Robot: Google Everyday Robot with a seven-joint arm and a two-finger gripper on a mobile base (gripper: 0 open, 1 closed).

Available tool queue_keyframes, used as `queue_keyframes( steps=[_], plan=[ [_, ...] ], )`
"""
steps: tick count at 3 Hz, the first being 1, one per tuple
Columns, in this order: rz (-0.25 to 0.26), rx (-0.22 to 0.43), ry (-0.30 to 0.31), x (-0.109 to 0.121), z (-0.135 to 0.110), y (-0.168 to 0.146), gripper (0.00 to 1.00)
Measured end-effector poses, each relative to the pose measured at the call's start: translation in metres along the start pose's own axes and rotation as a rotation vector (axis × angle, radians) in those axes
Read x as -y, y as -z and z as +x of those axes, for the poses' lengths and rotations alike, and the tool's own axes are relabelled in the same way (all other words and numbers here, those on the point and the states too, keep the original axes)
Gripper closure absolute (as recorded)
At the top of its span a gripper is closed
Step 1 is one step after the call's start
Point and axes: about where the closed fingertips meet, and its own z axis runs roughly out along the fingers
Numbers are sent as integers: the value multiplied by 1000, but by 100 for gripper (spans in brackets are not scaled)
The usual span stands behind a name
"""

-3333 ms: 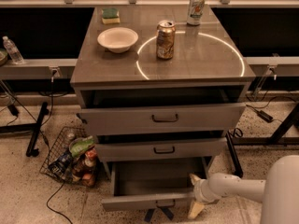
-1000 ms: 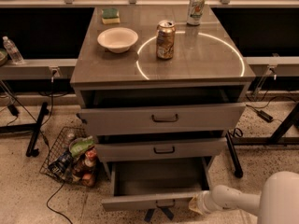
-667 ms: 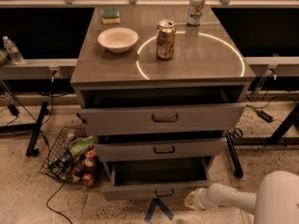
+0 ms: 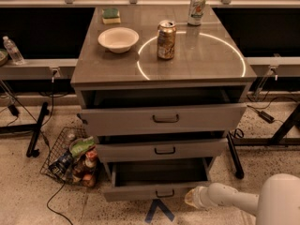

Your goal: Close bottom drawer

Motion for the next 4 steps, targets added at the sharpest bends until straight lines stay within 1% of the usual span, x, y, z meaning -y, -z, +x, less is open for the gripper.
queue_keyframes(
  steps=[1,2,3,4],
  plan=[
    [66,14,39,31,-14,-5,100],
    [102,17,64,52,-22,-9,100],
    [150,21,109,87,-38,-17,100],
    [189,21,136,113,-47,-22,100]
  ],
)
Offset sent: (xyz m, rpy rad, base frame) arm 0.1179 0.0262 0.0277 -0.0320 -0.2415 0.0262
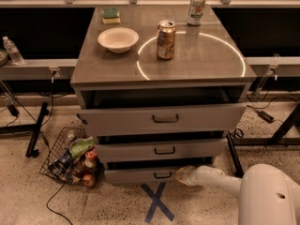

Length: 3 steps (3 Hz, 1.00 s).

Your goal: Close bottom drawer

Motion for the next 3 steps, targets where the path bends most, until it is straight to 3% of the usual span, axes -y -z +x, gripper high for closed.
queue_keyframes(
  steps=[1,3],
  plan=[
    [39,-4,13,19,0,-6,100],
    [44,-10,11,23,2,-8,100]
  ],
)
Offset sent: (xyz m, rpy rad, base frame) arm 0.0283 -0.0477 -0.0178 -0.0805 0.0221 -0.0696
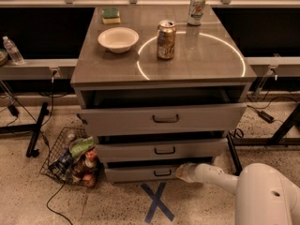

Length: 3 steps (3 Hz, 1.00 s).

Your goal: Close bottom drawer

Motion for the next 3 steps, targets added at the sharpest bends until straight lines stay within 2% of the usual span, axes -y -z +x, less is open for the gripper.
queue_keyframes(
  steps=[1,2,3],
  plan=[
    [-166,-87,-18,-41,46,16,100],
    [-313,-156,-50,-83,87,46,100],
    [-317,-161,-88,-95,102,81,100]
  ],
)
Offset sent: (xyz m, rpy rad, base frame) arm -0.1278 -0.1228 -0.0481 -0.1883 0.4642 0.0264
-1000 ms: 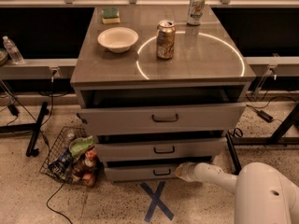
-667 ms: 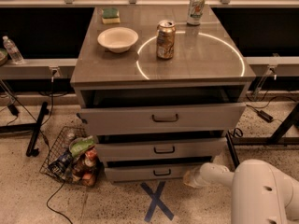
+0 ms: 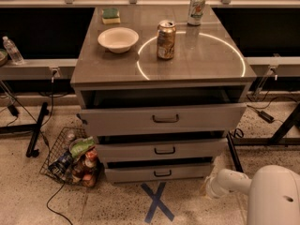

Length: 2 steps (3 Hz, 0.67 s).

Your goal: Close bottom drawer

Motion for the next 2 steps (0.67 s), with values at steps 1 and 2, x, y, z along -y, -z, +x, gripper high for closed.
queue_keyframes(
  steps=[1,2],
  plan=[
    [99,43,8,-5,1,56,100],
    [212,134,30,-11,-22,129,100]
  ],
)
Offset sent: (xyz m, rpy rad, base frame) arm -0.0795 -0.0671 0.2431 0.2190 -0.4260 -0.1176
